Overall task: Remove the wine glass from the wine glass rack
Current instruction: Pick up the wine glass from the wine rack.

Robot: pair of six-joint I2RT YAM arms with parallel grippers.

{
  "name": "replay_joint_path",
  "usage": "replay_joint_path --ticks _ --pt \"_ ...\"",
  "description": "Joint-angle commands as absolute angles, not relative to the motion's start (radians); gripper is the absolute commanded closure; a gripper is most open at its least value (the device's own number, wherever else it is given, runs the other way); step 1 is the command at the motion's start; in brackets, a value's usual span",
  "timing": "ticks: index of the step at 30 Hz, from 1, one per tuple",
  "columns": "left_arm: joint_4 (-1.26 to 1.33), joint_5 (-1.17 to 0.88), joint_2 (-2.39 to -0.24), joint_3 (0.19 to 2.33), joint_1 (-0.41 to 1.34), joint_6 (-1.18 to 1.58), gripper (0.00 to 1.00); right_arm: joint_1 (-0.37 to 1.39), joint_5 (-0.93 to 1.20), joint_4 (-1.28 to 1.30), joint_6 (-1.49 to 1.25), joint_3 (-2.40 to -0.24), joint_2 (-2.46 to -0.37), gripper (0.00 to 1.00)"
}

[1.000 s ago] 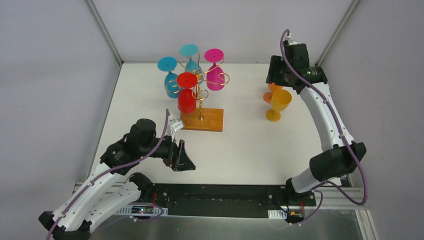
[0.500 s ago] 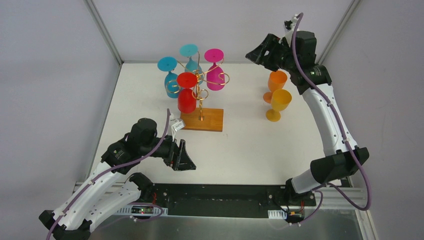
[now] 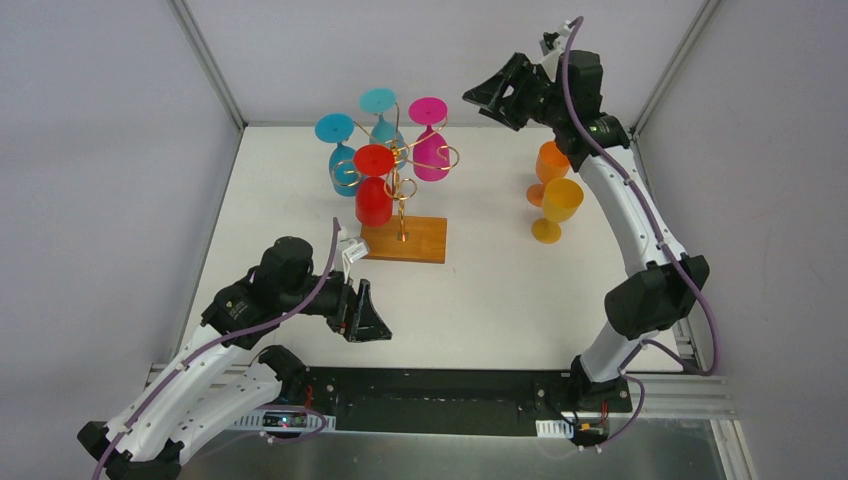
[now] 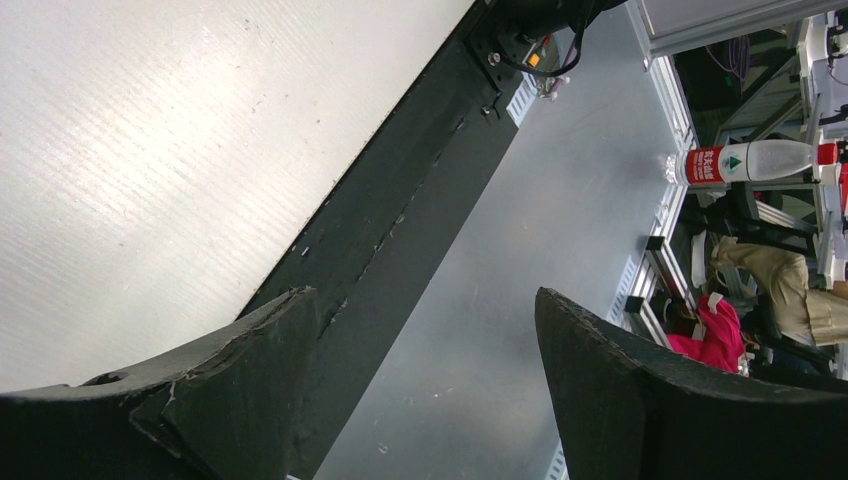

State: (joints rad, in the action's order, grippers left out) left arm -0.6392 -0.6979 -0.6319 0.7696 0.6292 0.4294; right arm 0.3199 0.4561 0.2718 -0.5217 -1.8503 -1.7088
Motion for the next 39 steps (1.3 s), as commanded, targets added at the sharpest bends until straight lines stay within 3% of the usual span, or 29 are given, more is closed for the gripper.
replay_joint_path --ticks 1,39 --pt "-0.622 -0.701 -0.62 0.762 0.635 0.411 0.19 0.344 0.504 0.198 -0.571 -1.948 -1.745 0.37" --pt "-0.626 -0.689 -0.613 0.763 0.635 0.41 0.18 0.389 0.622 0.08 -0.723 -2.019 -1.876 0.53"
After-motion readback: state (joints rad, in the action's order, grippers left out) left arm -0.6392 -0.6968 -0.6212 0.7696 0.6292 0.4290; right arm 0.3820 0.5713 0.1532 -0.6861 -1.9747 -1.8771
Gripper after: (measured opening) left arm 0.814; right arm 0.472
